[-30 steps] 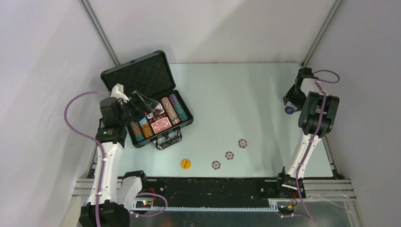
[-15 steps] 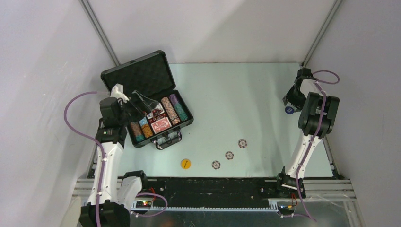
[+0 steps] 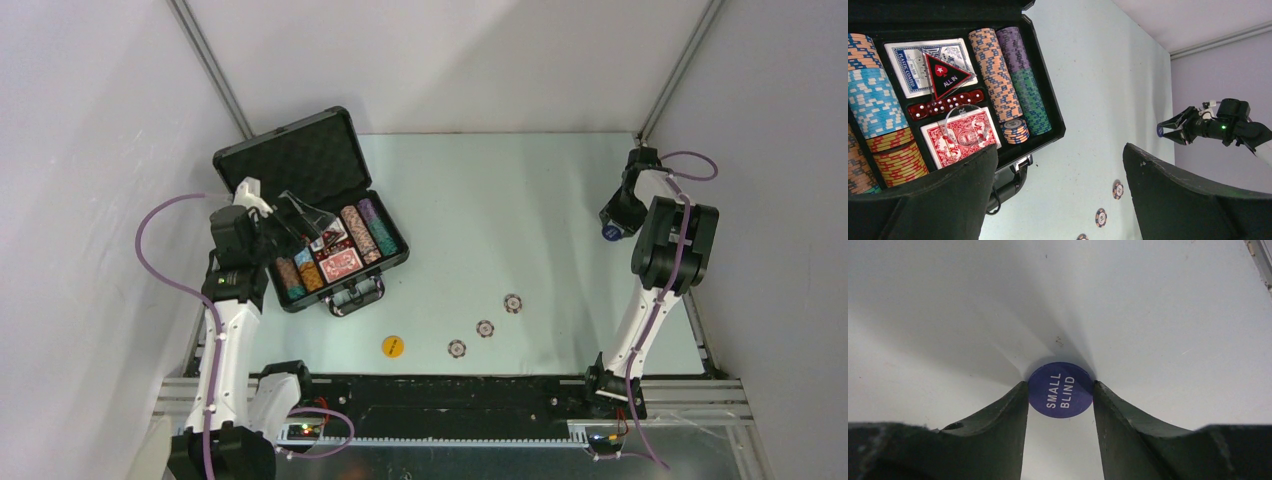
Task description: Pack up texas hold em set
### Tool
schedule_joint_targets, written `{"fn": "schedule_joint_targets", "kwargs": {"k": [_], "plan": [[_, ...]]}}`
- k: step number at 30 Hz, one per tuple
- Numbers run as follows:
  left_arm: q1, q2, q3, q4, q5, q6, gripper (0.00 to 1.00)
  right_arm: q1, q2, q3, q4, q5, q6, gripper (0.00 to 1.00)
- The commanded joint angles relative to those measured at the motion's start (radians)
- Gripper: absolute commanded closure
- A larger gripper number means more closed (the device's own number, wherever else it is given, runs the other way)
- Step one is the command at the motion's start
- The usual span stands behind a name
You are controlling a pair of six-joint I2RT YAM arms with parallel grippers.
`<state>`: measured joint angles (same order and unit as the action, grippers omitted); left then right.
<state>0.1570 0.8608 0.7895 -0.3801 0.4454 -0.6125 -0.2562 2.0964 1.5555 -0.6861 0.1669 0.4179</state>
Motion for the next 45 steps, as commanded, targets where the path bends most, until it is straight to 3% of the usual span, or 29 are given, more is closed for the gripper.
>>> {"fn": "schedule_joint_targets", "kwargs": {"k": [1, 6, 15, 32, 45], "plan": [[0.013, -0.003, 0.021, 0.017, 0.025, -0.004, 0.0, -0.001, -0.01, -0.025, -0.033, -0.005, -0.004, 0.5], [0.015, -0.004, 0.019, 0.019, 0.025, -0.004, 0.0, -0.006, 0.003, -0.019, -0.028, -0.027, -0.007, 0.58], [0.021, -0.003, 0.017, 0.019, 0.025, -0.006, 0.0, 0.04, 0.003, -0.018, -0.021, -0.05, -0.02, 0.55], [0.025, -0.005, 0.015, 0.021, 0.025, -0.006, 0.0, 0.248, 0.009, 0.003, -0.048, -0.145, -0.045, 0.59], [0.03, -0.002, 0.015, 0.021, 0.023, -0.006, 0.0, 0.5, 0.064, 0.12, -0.072, -0.151, -0.013, 0.56]]}}
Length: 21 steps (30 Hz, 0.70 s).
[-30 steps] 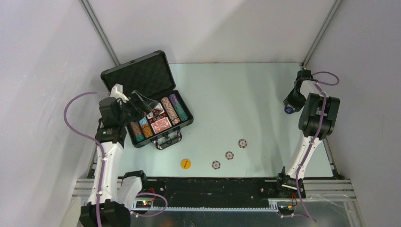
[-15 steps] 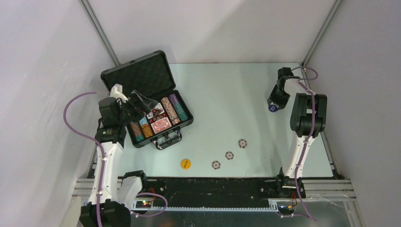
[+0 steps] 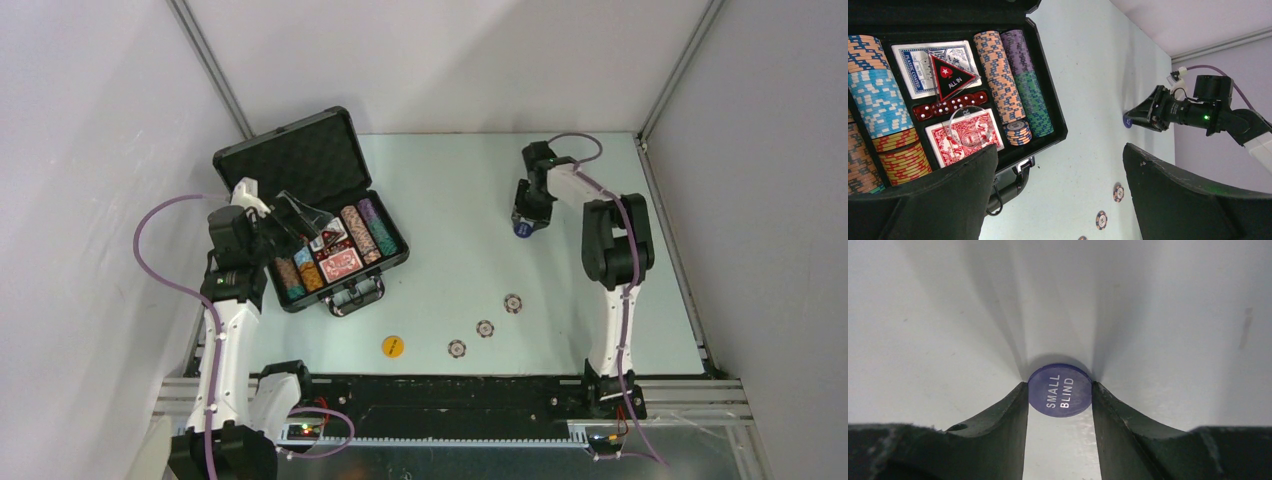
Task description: Pack up texas hold em set
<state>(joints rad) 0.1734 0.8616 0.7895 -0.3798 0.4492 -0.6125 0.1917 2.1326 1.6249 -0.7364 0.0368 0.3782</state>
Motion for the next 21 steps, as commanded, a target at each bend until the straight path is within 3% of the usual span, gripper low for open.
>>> {"fn": "schedule_joint_targets", "kwargs": {"k": [1, 21], "plan": [[0.014, -0.002, 0.016, 0.02, 0.019, -0.006, 0.0, 0.08, 0.03, 0.053, -0.021, -0.021, 0.032, 0.56], [0.024, -0.004, 0.01, 0.02, 0.015, -0.006, 0.0, 0.438, 0.02, 0.068, -0.046, 0.126, 0.083, 0.55]]}}
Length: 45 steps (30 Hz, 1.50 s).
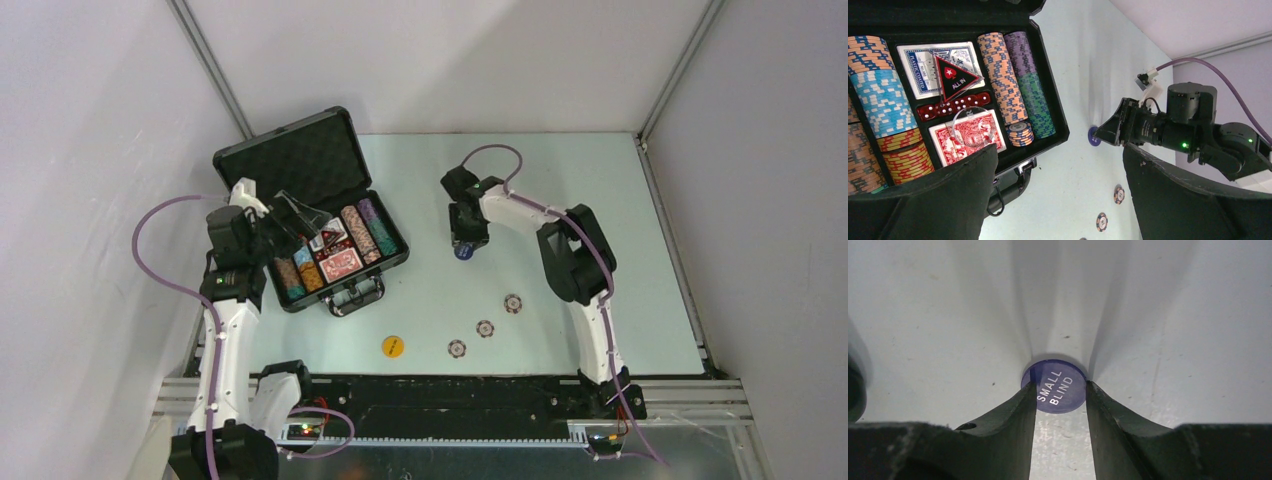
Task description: Pack up texas hold em set
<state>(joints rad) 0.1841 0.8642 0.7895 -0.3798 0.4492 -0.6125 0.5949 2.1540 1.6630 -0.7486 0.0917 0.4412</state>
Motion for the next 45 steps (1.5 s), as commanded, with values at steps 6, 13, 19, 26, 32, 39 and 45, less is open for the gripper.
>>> {"fn": "schedule_joint_targets", "kwargs": {"k": [6, 13, 19, 26, 32, 39, 45], "plan": [[0.014, -0.008, 0.01, 0.02, 0.015, -0.006, 0.0, 0.037, -0.039, 0.031, -0.031, 0.1, 0.022, 0.51], [0.017, -0.008, 0.009, 0.021, 0.015, -0.006, 0.0, 0.035, -0.089, 0.036, 0.0, 0.077, 0.019, 0.35], [0.017, -0.008, 0.008, 0.02, 0.015, -0.006, 0.0, 0.043, -0.046, 0.064, -0.003, 0.043, 0.031, 0.27], [0.02, -0.008, 0.007, 0.02, 0.015, -0.006, 0.0, 0.062, 0.005, 0.063, -0.018, 0.07, 0.039, 0.29], [0.02, -0.008, 0.007, 0.02, 0.016, -0.007, 0.0, 0.068, 0.017, 0.036, -0.012, 0.07, 0.044, 0.33], [0.02, -0.007, 0.007, 0.02, 0.018, -0.007, 0.0, 0.086, 0.032, 0.008, -0.019, 0.098, 0.049, 0.35], [0.021, -0.006, 0.006, 0.019, 0.018, -0.007, 0.0, 0.086, 0.029, -0.019, -0.011, 0.097, 0.054, 0.37]]}}
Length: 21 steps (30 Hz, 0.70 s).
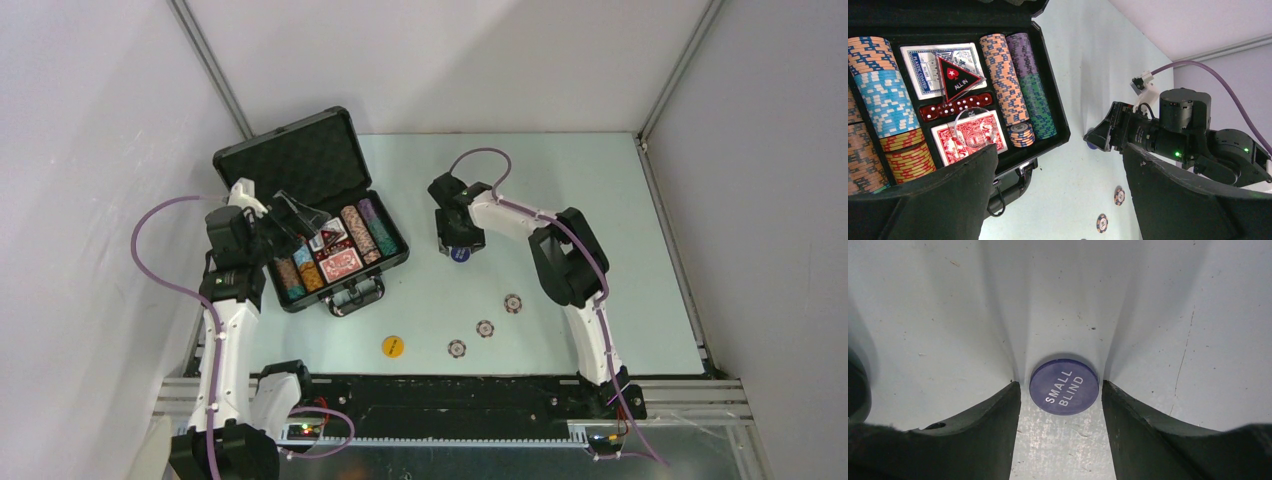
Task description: Pack up texas hold em set
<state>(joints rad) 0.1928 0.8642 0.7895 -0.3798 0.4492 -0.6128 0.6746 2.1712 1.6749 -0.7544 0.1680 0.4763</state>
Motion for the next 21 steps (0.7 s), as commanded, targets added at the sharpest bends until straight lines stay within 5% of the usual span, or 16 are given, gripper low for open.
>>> {"fn": "schedule_joint_targets", "kwargs": {"k": [1, 14, 21], "plan": [[0.013, -0.006, 0.006, 0.02, 0.017, -0.007, 0.0, 0.006, 0.012, -0.03, -0.006, 0.021, 0.019, 0.38], [0.013, -0.004, 0.008, 0.021, 0.02, -0.008, 0.0, 0.006, -0.008, -0.068, -0.011, 0.024, 0.023, 0.35], [0.013, -0.001, 0.01, 0.02, 0.02, -0.009, 0.0, 0.004, -0.004, -0.071, -0.011, 0.024, 0.019, 0.42]]}}
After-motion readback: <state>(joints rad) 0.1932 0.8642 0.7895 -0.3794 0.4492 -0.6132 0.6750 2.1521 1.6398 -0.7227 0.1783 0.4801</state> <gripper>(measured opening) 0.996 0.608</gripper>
